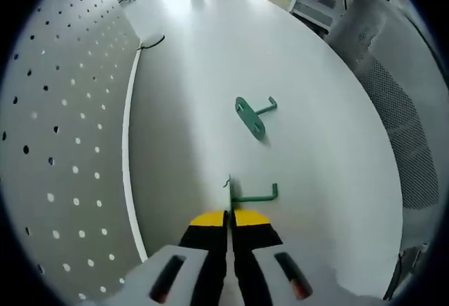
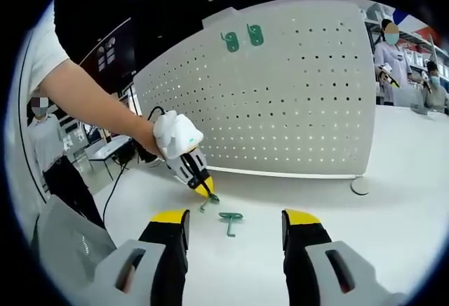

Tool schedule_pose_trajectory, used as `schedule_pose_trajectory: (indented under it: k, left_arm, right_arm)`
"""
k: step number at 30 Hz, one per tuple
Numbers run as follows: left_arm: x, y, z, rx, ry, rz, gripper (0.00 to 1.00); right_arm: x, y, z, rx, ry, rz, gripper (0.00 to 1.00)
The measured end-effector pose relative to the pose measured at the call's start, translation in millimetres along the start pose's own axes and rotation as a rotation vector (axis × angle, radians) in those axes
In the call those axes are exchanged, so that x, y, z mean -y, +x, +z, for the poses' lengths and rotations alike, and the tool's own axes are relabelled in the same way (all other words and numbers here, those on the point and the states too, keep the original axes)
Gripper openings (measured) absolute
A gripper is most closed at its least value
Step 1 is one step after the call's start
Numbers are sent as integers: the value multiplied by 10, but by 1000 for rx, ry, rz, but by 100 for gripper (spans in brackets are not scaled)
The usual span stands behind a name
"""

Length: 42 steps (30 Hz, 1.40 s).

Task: Insert the hook assembly into the mounting plate slot until the hook locks in place.

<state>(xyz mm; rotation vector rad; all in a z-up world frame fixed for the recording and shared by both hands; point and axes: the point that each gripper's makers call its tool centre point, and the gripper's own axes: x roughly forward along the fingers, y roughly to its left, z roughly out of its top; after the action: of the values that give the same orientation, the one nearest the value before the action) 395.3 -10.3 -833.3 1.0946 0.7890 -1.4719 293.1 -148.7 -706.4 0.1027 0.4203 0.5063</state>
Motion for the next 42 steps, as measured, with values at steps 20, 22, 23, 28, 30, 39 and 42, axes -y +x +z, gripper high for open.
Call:
schedule_pose_trajectory:
  k: [20, 22, 23, 28, 30, 39, 42]
  left_arm:
    - [-11, -212, 258, 265, -168, 77, 1]
    - [-20, -266, 319, 310, -168, 93, 1]
    - [-26, -286, 335, 326, -178, 97, 1]
    - [-56, -420, 377, 377, -216, 138, 1]
    - [-66, -492, 405, 405, -234, 157, 1]
    - [-144, -857, 519, 550, -299, 258, 1]
    - [-181, -1003, 578, 617, -337, 293, 1]
  right_arm:
    - [0, -7, 31, 13, -5, 0, 51]
    - [-4, -11, 39, 15, -6, 1, 51]
    - [-6, -10, 40, 15, -7, 1, 51]
    - [-21, -10, 50, 20, -11, 7, 51]
    - [-28, -9, 45, 17, -13, 9, 51]
    - [-56, -4, 49, 17, -23, 20, 52]
    - [-67, -1, 54, 18, -26, 24, 52]
